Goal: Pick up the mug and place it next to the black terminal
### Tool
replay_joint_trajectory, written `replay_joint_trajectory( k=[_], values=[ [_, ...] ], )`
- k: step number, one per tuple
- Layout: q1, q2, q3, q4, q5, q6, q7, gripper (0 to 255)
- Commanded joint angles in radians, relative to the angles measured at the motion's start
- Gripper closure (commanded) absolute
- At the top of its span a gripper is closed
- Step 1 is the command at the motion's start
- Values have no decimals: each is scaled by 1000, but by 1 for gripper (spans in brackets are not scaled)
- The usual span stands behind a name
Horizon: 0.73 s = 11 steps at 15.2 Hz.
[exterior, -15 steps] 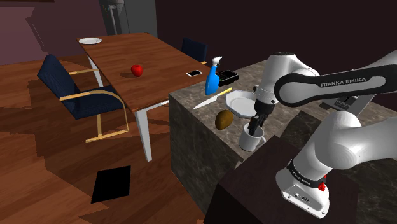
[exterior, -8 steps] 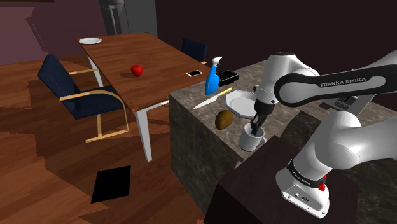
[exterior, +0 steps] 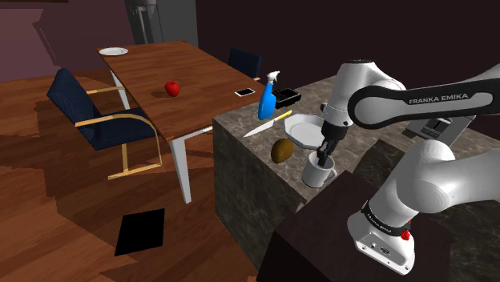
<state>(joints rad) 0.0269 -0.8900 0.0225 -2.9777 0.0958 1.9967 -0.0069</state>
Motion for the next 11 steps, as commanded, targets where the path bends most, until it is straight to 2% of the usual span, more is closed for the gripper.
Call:
replay_joint_trajectory(
  k=[1,11],
  values=[
    [0,-20,0,18,-1,-38,4,255],
    [-3,-66,-4,133,-9,-199,14,255]
  ],
)
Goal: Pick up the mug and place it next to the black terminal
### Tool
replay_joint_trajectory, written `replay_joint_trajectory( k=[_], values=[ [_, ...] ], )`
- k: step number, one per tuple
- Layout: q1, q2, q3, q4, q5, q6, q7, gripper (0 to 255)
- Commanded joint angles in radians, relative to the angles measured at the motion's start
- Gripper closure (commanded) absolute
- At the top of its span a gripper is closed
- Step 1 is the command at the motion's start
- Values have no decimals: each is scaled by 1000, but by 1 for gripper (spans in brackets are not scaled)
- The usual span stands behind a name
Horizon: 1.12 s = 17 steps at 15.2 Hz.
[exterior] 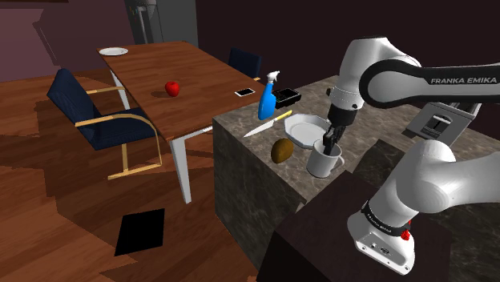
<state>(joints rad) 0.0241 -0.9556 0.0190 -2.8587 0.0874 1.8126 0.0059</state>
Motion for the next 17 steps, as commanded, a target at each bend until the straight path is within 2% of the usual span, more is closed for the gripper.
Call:
replay_joint_trajectory(
  k=[1,17],
  values=[
    [-1,-3,-1,27,-2,-30,2,255],
    [-2,2,-7,244,-9,-242,15,255]
  ],
)
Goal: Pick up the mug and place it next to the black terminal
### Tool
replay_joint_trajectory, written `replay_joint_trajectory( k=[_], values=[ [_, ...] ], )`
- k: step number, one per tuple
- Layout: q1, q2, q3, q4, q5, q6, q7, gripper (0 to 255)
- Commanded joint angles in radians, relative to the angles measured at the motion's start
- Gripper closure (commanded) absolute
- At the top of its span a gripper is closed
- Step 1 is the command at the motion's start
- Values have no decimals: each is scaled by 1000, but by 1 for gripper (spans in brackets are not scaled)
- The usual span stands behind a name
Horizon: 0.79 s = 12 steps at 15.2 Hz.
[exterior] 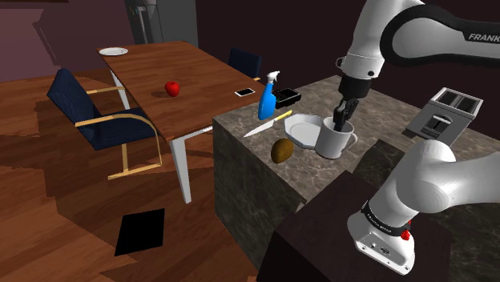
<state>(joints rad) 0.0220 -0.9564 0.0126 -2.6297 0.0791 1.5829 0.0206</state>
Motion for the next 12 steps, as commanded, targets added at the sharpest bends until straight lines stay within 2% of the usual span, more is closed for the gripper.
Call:
replay_joint_trajectory(
  k=[1,7,12],
  values=[
    [0,4,-1,26,-1,-22,1,255],
    [-56,147,-130,106,-108,35,-132,255],
    [-84,287,-228,204,-168,79,-237,255]
  ],
)
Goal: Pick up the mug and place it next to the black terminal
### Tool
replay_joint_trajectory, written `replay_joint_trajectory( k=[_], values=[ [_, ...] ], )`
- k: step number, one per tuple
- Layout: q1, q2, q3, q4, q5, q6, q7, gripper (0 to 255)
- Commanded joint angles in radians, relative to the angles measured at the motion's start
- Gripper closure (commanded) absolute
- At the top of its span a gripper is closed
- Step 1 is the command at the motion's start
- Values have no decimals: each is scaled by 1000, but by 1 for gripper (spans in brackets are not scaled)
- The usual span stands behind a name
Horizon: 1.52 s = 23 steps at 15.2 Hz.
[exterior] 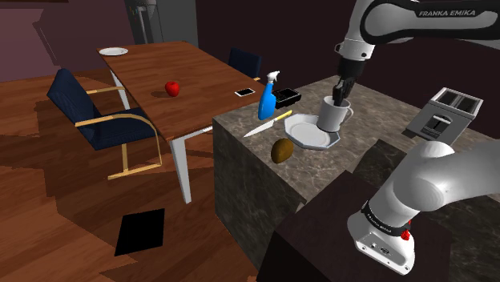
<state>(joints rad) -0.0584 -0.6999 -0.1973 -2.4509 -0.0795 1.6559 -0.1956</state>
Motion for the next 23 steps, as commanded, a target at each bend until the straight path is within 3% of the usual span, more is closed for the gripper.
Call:
replay_joint_trajectory(
  k=[1,7,12,18,23],
  values=[
    [-8,60,-37,48,-18,14,-41,255],
    [-21,250,-146,206,-42,50,-168,255],
    [-27,425,-232,367,-20,63,-283,255],
    [-53,662,-322,602,60,47,-434,255],
    [-119,886,-369,846,166,-7,-561,255]
  ],
)
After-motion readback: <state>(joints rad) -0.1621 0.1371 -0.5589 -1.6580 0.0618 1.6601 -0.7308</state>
